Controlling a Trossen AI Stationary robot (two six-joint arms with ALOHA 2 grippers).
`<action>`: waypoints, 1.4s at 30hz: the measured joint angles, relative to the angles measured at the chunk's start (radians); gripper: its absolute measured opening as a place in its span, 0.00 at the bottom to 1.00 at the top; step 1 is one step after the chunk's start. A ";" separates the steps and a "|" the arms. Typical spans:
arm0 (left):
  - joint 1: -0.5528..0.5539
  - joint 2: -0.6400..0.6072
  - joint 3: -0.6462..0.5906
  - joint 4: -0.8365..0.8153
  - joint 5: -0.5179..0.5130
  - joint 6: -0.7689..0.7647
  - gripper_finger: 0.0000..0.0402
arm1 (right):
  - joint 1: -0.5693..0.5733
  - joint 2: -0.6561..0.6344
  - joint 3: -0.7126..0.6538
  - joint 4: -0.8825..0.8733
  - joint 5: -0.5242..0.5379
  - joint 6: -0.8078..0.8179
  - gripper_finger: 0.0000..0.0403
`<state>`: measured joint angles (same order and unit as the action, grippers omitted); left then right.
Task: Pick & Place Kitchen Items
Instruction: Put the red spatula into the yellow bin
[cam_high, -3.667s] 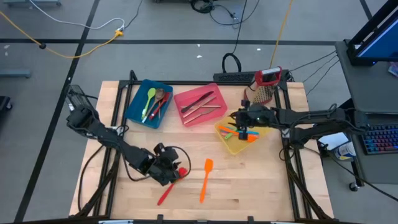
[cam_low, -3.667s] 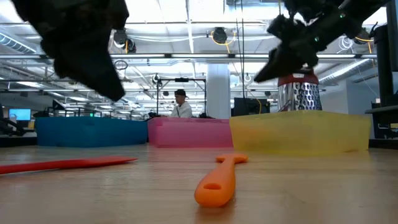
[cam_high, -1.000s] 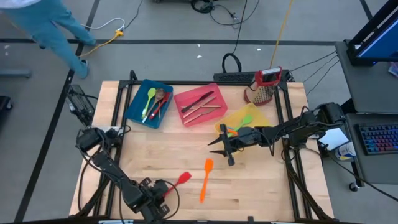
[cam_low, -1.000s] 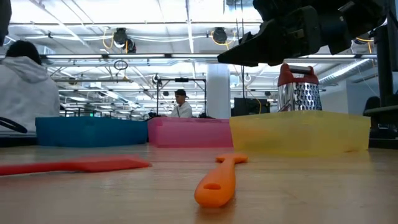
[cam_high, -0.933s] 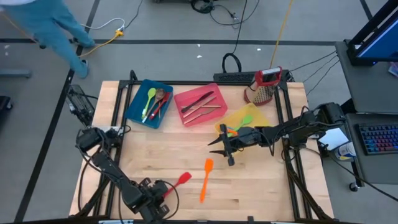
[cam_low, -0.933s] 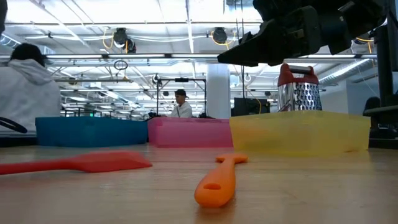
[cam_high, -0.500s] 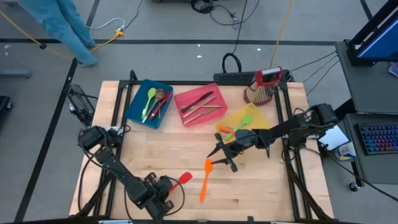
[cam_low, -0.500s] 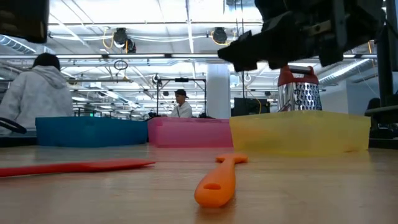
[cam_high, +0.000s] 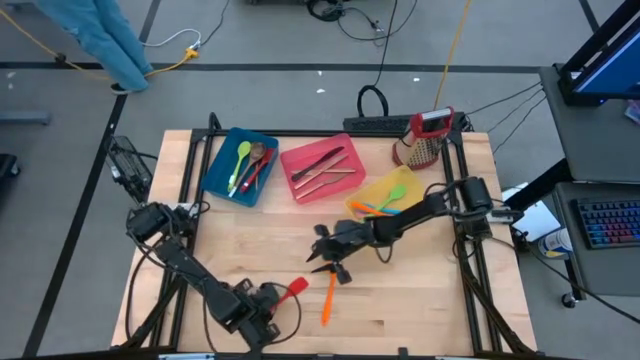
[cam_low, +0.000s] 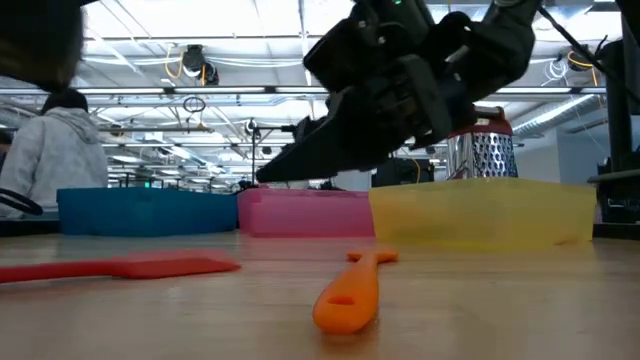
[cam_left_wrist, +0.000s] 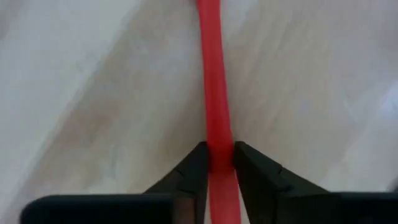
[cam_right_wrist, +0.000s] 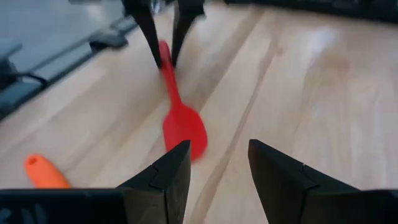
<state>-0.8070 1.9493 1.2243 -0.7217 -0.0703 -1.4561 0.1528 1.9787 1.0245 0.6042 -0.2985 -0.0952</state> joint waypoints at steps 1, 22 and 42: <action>-0.005 -0.001 -0.001 0.012 0.010 0.000 0.22 | 0.000 0.005 0.013 -0.026 -0.001 -0.001 0.39; -0.073 0.000 0.035 -0.037 0.061 -0.064 0.34 | 0.052 0.004 0.032 0.004 -0.095 -0.099 0.39; -0.014 0.048 0.038 -0.035 -0.025 0.023 0.05 | 0.024 0.004 0.031 -0.132 -0.095 -0.020 0.39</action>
<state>-0.8209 1.9976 1.2623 -0.7570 -0.0954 -1.4328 0.1764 1.9831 1.0557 0.4726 -0.3937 -0.1151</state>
